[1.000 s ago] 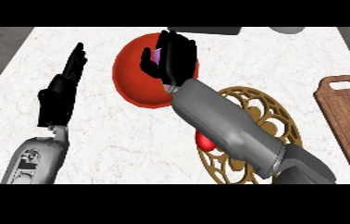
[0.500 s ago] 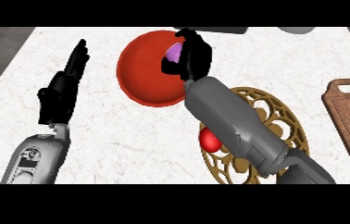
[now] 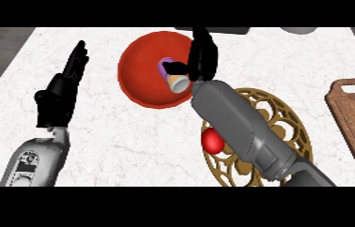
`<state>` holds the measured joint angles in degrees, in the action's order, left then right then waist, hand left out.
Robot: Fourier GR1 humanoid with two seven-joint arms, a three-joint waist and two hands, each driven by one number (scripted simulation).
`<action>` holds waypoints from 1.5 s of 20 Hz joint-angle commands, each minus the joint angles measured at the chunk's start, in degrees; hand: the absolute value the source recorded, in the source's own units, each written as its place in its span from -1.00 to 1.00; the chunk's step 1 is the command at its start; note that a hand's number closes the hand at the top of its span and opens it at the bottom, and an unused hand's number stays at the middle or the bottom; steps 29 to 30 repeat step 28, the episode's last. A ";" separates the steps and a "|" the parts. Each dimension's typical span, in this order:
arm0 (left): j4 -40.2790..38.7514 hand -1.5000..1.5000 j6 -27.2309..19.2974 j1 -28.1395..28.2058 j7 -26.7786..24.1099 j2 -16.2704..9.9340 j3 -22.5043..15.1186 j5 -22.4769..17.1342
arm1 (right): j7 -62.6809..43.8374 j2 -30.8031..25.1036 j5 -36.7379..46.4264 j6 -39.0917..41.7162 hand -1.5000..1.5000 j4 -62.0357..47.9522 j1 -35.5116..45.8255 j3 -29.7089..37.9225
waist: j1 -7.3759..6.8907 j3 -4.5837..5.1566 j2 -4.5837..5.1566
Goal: Pick the can from the placemat and place it in the bowl
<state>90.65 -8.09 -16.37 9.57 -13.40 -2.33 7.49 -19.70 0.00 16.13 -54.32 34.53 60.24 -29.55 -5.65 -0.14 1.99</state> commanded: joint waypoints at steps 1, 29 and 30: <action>-0.83 0.00 -0.38 2.19 -1.54 0.61 -0.41 0.76 | 7.83 0.00 -6.37 -0.46 -1.00 0.11 0.73 4.11 | 0.92 0.06 -0.44; 3.91 0.00 1.38 6.92 0.54 1.82 4.40 2.28 | 22.97 -1.54 -6.55 19.26 -1.00 41.68 -40.17 5.25 | 5.62 0.15 -2.04; 3.91 0.00 1.38 6.92 0.54 1.82 4.40 2.28 | 22.97 -1.54 -6.55 19.26 -1.00 41.68 -40.17 5.25 | 5.62 0.15 -2.04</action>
